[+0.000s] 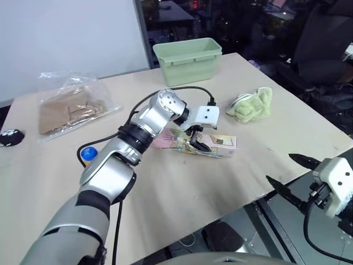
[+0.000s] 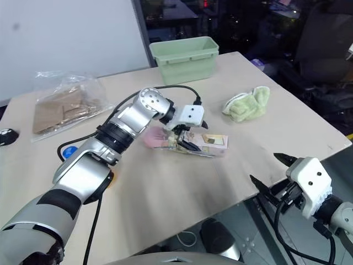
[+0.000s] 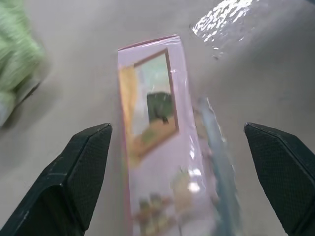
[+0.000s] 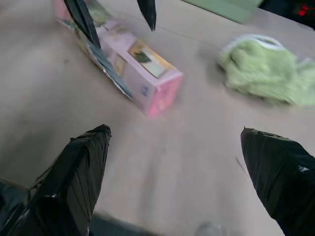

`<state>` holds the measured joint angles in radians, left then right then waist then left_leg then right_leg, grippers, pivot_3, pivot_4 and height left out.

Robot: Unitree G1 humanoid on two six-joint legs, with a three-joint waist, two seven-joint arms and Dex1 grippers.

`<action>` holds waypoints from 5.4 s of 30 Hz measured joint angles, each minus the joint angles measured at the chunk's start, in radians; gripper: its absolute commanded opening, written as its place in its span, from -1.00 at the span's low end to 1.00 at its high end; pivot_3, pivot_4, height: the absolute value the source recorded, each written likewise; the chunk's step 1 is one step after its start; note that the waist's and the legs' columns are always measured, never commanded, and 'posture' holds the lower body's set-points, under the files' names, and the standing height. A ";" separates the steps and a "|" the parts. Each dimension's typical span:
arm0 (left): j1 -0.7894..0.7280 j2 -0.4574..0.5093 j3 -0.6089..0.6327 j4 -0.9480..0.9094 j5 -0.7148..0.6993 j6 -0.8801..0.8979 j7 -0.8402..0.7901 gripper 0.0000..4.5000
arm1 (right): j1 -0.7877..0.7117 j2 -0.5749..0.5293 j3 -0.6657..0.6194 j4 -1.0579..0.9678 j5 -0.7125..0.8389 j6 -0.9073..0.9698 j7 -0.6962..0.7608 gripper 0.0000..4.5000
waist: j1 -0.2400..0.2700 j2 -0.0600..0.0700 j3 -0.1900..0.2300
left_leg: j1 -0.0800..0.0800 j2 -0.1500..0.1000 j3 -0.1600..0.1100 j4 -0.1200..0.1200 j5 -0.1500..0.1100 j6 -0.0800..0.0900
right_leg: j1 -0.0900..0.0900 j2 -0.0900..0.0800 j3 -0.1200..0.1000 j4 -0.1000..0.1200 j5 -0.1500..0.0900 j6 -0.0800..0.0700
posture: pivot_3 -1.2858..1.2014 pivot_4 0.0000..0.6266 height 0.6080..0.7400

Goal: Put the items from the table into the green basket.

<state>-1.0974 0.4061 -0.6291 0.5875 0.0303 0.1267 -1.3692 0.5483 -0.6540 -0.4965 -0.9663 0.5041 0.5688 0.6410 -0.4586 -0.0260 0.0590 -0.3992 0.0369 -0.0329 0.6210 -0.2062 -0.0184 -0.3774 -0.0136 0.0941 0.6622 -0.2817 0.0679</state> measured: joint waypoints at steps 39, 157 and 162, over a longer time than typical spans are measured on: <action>-0.076 -0.050 0.154 0.142 0.181 0.224 0.037 -0.11 | -0.315 -0.032 0.213 0.072 -0.033 0.073 -0.067 1.00 | -0.037 -0.007 0.006 | 0.000 -0.002 0.000 -0.003 0.000 0.000 | -0.002 -0.002 0.001 0.001 0.001 0.004 | -0.26 -0.98 1.00; 0.818 0.195 0.688 -0.595 -0.454 0.299 0.530 0.27 | -1.008 0.095 0.605 0.382 0.033 0.085 0.062 1.00 | 0.413 -0.004 -0.009 | -0.002 0.007 -0.001 0.009 0.006 -0.009 | -0.002 0.002 -0.014 0.015 0.005 -0.009 | 0.00 -1.00 1.00; 0.720 0.234 0.889 -0.571 -0.531 0.353 0.643 0.27 | -1.013 0.124 0.621 0.382 0.036 0.068 0.079 1.00 | 0.407 -0.006 -0.007 | -0.002 0.009 -0.002 0.009 0.006 -0.009 | -0.002 0.004 -0.014 0.015 0.003 -0.007 | 0.06 -1.00 1.00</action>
<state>-0.3777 0.6403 0.2596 0.0170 -0.5003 0.4795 -0.7267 -0.4646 -0.5300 0.1250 -0.5846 0.5400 0.6367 0.7200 -0.0512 -0.0324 0.0517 -0.4014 0.0456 -0.0353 0.6298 -0.2006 -0.0270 -0.3798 -0.0096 0.0797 0.6776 -0.2783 0.0613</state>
